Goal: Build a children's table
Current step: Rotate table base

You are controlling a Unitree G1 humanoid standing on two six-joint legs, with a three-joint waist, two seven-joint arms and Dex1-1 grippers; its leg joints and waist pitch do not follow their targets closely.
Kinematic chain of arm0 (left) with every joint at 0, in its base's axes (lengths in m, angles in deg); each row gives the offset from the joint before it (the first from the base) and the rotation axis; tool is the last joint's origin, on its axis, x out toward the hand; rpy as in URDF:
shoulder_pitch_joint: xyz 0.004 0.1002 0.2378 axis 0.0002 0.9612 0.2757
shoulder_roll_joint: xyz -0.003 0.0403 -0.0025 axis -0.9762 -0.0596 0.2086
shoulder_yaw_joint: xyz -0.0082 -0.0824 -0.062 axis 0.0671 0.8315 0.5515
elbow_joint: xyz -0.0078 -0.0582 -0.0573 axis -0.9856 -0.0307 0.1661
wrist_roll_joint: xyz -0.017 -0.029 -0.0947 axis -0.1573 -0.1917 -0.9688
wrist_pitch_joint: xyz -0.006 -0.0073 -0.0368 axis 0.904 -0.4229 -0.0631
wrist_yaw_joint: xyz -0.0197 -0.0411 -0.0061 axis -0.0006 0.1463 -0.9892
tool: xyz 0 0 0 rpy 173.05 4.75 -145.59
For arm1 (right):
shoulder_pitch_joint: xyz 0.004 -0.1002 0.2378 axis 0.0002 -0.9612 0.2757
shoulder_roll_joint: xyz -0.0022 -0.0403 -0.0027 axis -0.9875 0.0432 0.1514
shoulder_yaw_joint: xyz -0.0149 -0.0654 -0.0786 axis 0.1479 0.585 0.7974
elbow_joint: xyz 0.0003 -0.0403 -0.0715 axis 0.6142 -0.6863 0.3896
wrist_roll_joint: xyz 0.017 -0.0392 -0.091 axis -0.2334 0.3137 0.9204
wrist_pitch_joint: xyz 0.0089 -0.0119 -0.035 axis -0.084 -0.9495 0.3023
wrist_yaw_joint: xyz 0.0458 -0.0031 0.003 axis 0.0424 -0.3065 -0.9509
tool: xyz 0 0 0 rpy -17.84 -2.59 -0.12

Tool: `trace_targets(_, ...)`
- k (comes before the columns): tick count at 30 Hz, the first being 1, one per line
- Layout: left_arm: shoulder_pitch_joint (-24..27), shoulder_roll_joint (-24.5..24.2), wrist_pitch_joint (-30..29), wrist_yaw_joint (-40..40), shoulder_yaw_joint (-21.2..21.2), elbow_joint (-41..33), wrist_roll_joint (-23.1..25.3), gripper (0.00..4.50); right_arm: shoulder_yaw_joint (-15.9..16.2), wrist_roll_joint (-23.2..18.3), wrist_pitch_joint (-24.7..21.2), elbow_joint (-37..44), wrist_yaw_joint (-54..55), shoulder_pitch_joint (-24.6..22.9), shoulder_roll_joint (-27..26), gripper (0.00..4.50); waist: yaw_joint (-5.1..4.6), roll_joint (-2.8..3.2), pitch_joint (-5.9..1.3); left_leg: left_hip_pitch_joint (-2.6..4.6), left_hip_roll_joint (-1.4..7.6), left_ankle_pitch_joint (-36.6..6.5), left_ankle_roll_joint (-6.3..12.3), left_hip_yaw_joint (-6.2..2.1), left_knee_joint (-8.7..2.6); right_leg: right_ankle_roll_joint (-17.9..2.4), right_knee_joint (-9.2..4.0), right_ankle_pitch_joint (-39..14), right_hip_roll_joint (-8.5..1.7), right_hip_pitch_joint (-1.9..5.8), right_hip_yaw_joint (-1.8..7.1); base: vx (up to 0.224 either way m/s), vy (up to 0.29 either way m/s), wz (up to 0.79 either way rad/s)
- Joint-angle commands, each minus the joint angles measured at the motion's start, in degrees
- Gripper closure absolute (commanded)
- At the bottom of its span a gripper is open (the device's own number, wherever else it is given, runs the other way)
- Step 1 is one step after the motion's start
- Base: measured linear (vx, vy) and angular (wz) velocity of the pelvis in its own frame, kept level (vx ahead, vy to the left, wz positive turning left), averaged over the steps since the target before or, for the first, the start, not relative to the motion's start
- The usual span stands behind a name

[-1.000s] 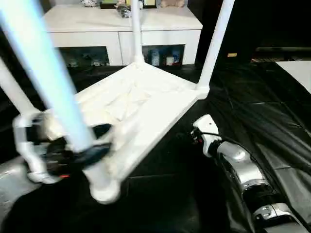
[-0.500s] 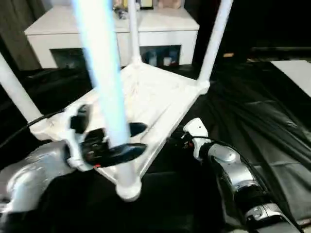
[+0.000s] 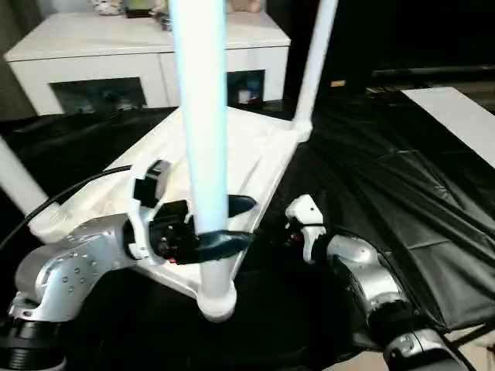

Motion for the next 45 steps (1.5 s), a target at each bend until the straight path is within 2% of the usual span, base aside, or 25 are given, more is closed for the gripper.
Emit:
trace_targets(1,-2.53,1.68,-0.48,0.38,-2.95,-1.98,-0.14,0.05,2.49,-1.75,0.57,3.33,-4.02,-0.23,-1.74,1.82,0.48,1.0,-2.68,0.69,2.44,-27.04,-2.87,-1.78,-5.54,-11.74,-4.93,-22.67,-2.19,1.71,1.85,0.0,0.0,0.0)
trace_targets(2,-2.74,2.04,-0.57,0.46,-3.24,-2.12,-0.17,0.05,2.32,-2.07,0.51,3.8,-4.54,-0.53,-1.38,1.82,0.57,0.9,-2.74,0.89,2.46,-26.57,-2.66,-1.63,-5.41,-12.11,-4.94,-21.82,-2.15,1.58,1.91,0.0,0.0,0.0)
trace_targets(4,-3.04,2.41,-0.77,0.48,-3.37,-2.15,-0.43,0.05,2.04,-2.63,0.26,4.43,-5.36,-0.88,-0.94,1.82,0.46,0.94,-2.84,0.49,2.42,-24.99,-2.29,-1.63,-5.42,-12.72,-4.64,-19.75,-2.14,2.06,1.85,0.0,0.0,0.0)
trace_targets(7,-3.43,2.85,-1.09,0.3,-3.6,-2.53,-1.01,0.05,1.57,-3.19,-0.02,5.36,-6.36,-1.39,-0.15,1.82,0.47,0.91,-3.0,0.36,2.41,-22.86,-1.52,-1.5,-5.29,-13.48,-4.46,-17.34,-2.15,2.3,1.83,0.0,0.0,0.0)
trace_targets(10,-4.53,4.07,-1.23,0.63,-3.73,-2.56,-1.53,0.05,1.05,-4.39,-0.95,7.12,-9.09,-2.13,1.16,1.82,0.68,0.88,-3.24,0.58,2.44,-20.03,-0.46,-1.23,-4.96,-15.03,-4.13,-12.8,-1.99,2.35,1.92,0.0,0.0,0.0)
trace_targets(14,-5.83,5.16,-0.69,0.76,-4.91,-1.58,-0.3,0.05,0.89,-4.68,-1.07,7.45,-9.63,-2.3,1.77,1.82,0.81,0.86,-3.53,0.23,2.35,-14.74,1.32,-1.08,-4.53,-17.34,-3.47,-6.52,-2.04,2.96,1.74,0.0,0.0,0.0)
trace_targets(16,-6.5,5.95,0.85,0.94,-5.58,-0.33,1.59,0.05,0.82,-4.66,-1.17,7.68,-9.73,-2.4,1.81,1.82,0.84,1.02,-3.55,0.21,2.36,-13.88,1.65,-1.05,-4.45,-17.62,-3.45,-5.68,-2.06,3.04,1.69,0.0,0.0,0.0)
trace_targets(18,-7.87,7.61,4.47,2.28,-6.73,2.76,6.37,0.05,0.89,-5.06,-1.83,8.8,-10.28,-2.78,1.8,1.82,0.98,1.04,-3.32,0.48,2.4,-15.23,1.71,-0.99,-4.51,-17.2,-3.88,-7.88,-1.94,2.91,1.61,0.0,0.0,0.0)
trace_targets(22,-8.43,8.2,6.11,2.77,-7.56,4.3,8.62,0.05,1.16,-5.67,-2.53,9.98,-11.24,-3.3,1.84,1.82,0.92,0.91,-3.07,0.47,2.48,-19.66,0.15,-1.28,-4.81,-14.88,-4.31,-15.16,-2.1,2.91,1.62,0.0,0.0,0.0)
trace_targets(25,-8.94,9.22,7.49,3.45,-8.36,5.03,9.97,0.05,1.5,-6.15,-2.91,10.96,-12.16,-3.93,1.98,1.82,1.0,0.92,-2.99,0.67,2.56,-21.0,-0.01,-1.34,-4.77,-14.06,-4.53,-17.64,-2.21,2.53,1.75,0.0,0.0,0.0)
trace_targets(27,-9.87,10.48,10.46,5.31,-9.04,7.17,13.08,0.05,1.56,-6.1,-2.84,11.1,-12.33,-4.07,1.99,1.82,1.35,0.86,-2.98,0.79,2.6,-20.86,0.08,-1.29,-4.78,-13.73,-4.79,-18.51,-2.19,2.4,1.84,0.0,0.0,0.0)
trace_targets(28,-9.87,10.48,10.46,5.31,-9.04,7.17,13.08,0.05,1.56,-6.1,-2.84,11.1,-12.33,-4.07,1.99,1.82,1.51,1.04,-2.96,0.9,2.63,-20.77,0.12,-1.34,-4.77,-13.62,-4.83,-18.69,-2.15,2.3,1.83,0.0,0.0,0.0)
trace_targets(29,-10.46,11.05,12.43,6.62,-9.24,8.81,15.18,0.05,1.5,-5.9,-2.63,10.91,-12.13,-3.96,1.99,1.82,1.75,1.21,-2.93,0.99,2.62,-20.78,-0.01,-1.28,-4.76,-13.46,-4.85,-18.88,-2.12,2.22,1.87,0.0,0.0,0.0)
trace_targets(30,-11.74,11.58,16.73,9.62,-9.68,12.67,20.3,0.05,0.94,-5.35,-2.04,10.24,-10.94,-3.57,1.99,1.82,2.02,1.25,-2.85,1.42,2.6,-21.67,-0.33,-1.14,-4.74,-13.29,-5.05,-19.85,-2.05,1.89,1.88,0.0,0.0,0.0)
trace_targets(31,-11.74,11.58,16.73,9.62,-9.68,12.67,20.3,0.05,0.94,-5.35,-2.04,10.24,-10.94,-3.57,1.99,1.82,2.11,1.26,-2.61,1.54,2.64,-23.07,-0.65,-1.2,-4.85,-12.47,-5.33,-22.03,-2.06,1.76,1.91,0.0,0.0,0.0)
trace_targets(33,-12.16,11.58,19.6,10.23,-9.75,14.39,22.86,0.05,0.34,-5.11,-1.7,9.81,-10.11,-3.26,2.01,1.82,2.12,1.17,-2.56,1.04,2.47,-23.87,-1.06,-1.58,-5.02,-10.99,-5.32,-24.87,-2.22,2.18,1.77,0.0,0.0,0.0)
trace_targets(35,-12.24,11.76,20.43,10.17,-9.39,14.54,23.01,0.05,-0.13,-5.2,-1.65,9.73,-9.7,-3.12,2.26,1.82,2.06,1.1,-2.49,1.1,2.38,-24.91,-1.27,-1.65,-5.08,-9.65,-5.65,-27.53,-2.26,2.01,1.68,0.0,0.0,0.0)
trace_targets(36,-12.25,11.85,21.04,10.1,-9.13,14.38,23.07,0.05,-0.55,-5.36,-1.67,9.75,-9.55,-3.0,2.59,1.82,1.89,1.14,-2.52,0.86,2.29,-24.74,-1.32,-1.8,-5.08,-9.03,-5.69,-28.88,-2.44,2.16,1.67,0.0,0.0,0.0)
trace_targets(38,-11.98,11.77,20.67,9.31,-8.85,13.29,22.22,0.05,-1.3,-5.84,-1.82,10.19,-9.45,-2.9,3.34,1.82,1.69,1.21,-2.6,0.91,2.31,-24.63,-1.05,-1.84,-5.0,-8.61,-5.93,-30.16,-2.48,1.94,1.63,0.0,0.0,0.0)
trace_targets(41,-10.94,10.84,19.36,7.64,-8.68,10.96,20.86,0.05,-2.47,-6.53,-1.8,10.77,-9.13,-2.73,4.37,1.82,1.65,1.23,-2.59,0.92,2.34,-24.56,-0.73,-1.82,-4.98,-9.0,-5.95,-29.89,-2.42,1.78,1.62,0.0,0.0,0.0)
trace_targets(42,-10.44,10.31,18.78,6.88,-8.65,10.02,20.33,0.05,-2.95,-6.74,-1.73,10.94,-8.86,-2.63,4.75,1.82,1.64,1.51,-2.64,0.85,2.43,-24.52,-0.88,-1.85,-5.04,-9.41,-5.83,-28.87,-2.4,1.84,1.6,0.0,0.0,0.0)
trace_targets(43,-9.58,9.05,18.18,5.76,-8.66,8.92,20.02,0.05,-3.81,-6.94,-1.54,10.89,-8.13,-2.35,5.19,1.82,1.57,1.58,-2.7,0.66,2.41,-24.06,-0.71,-1.87,-5.09,-9.81,-5.54,-27.18,-2.25,2.0,1.56,0.0,0.0,0.0)
trace_targets(45,-9.1,8.32,18.36,4.96,-8.77,8.64,20.16,0.05,-4.35,-7.0,-1.4,10.8,-7.58,-2.16,5.41,1.82,1.63,1.7,-2.98,0.76,2.39,-22.31,-0.29,-1.61,-4.95,-11.14,-5.24,-23.41,-2.1,1.92,1.7,0.0,0.0,0.0)
